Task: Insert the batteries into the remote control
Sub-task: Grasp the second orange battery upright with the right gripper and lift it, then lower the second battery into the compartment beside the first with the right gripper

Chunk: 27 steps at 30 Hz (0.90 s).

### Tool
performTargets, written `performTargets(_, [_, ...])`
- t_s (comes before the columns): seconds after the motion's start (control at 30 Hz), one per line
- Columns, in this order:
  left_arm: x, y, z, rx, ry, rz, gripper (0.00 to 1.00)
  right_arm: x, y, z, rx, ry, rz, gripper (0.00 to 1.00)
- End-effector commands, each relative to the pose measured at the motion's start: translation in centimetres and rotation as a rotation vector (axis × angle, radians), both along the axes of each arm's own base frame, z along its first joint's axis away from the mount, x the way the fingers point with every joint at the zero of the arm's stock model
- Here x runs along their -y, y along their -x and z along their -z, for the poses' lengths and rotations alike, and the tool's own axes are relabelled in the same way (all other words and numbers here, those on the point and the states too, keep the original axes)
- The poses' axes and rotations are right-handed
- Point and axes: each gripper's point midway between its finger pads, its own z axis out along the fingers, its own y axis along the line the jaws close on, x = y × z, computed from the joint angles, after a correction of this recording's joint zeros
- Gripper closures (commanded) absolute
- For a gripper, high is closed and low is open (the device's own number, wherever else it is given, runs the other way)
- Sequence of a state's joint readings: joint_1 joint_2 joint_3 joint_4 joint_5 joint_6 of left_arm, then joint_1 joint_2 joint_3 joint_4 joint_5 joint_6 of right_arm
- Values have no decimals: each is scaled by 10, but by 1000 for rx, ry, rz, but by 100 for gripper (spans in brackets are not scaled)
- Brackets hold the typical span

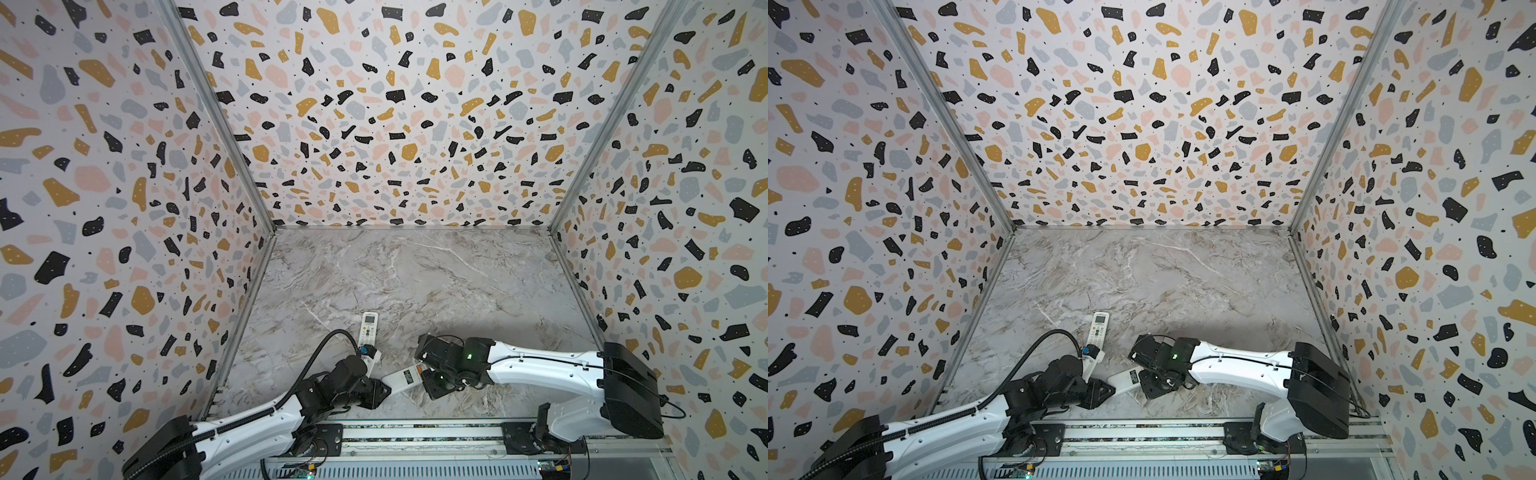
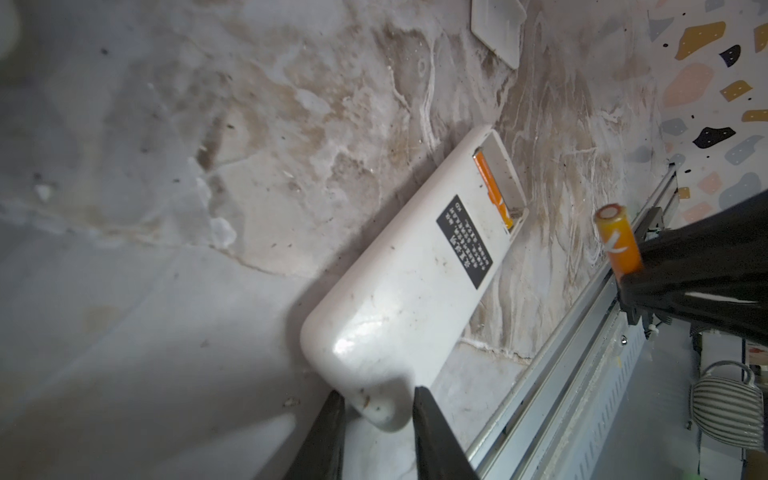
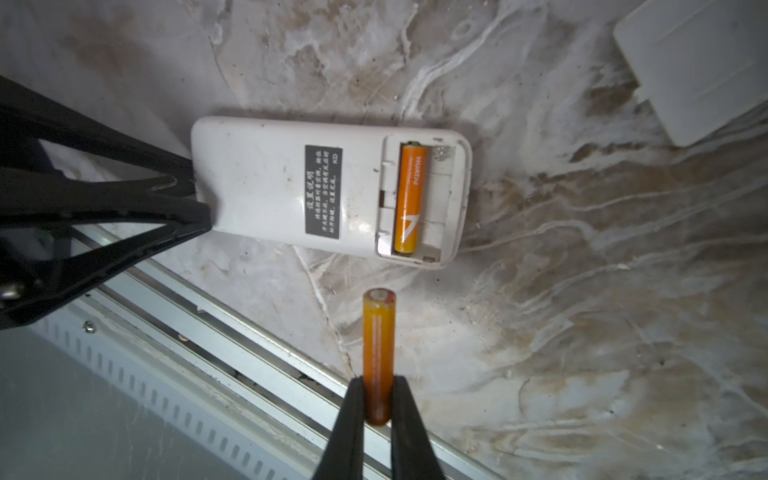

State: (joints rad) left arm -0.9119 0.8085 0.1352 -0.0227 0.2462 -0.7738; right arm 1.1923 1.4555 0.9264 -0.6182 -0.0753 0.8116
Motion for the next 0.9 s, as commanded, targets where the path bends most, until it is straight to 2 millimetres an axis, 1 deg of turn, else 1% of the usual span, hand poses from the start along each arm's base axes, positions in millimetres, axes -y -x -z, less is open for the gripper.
performTargets(0.0, [7, 3, -7, 23, 49, 40, 70, 5, -3, 3, 2, 35, 13, 100])
performTargets(0.27, [7, 3, -7, 33, 58, 45, 69, 7, -17, 11, 16, 89, 3, 100])
performTargets(0.47, [6, 2, -9, 42, 64, 37, 70, 4, -29, 11, 25, 112, -22, 100])
performTargets(0.67, [5, 1, -8, 44, 59, 32, 70, 6, -33, 18, 9, 147, -55, 100])
performTargets(0.87, [5, 1, -9, 46, 59, 28, 70, 5, -35, 21, 0, 150, -66, 100])
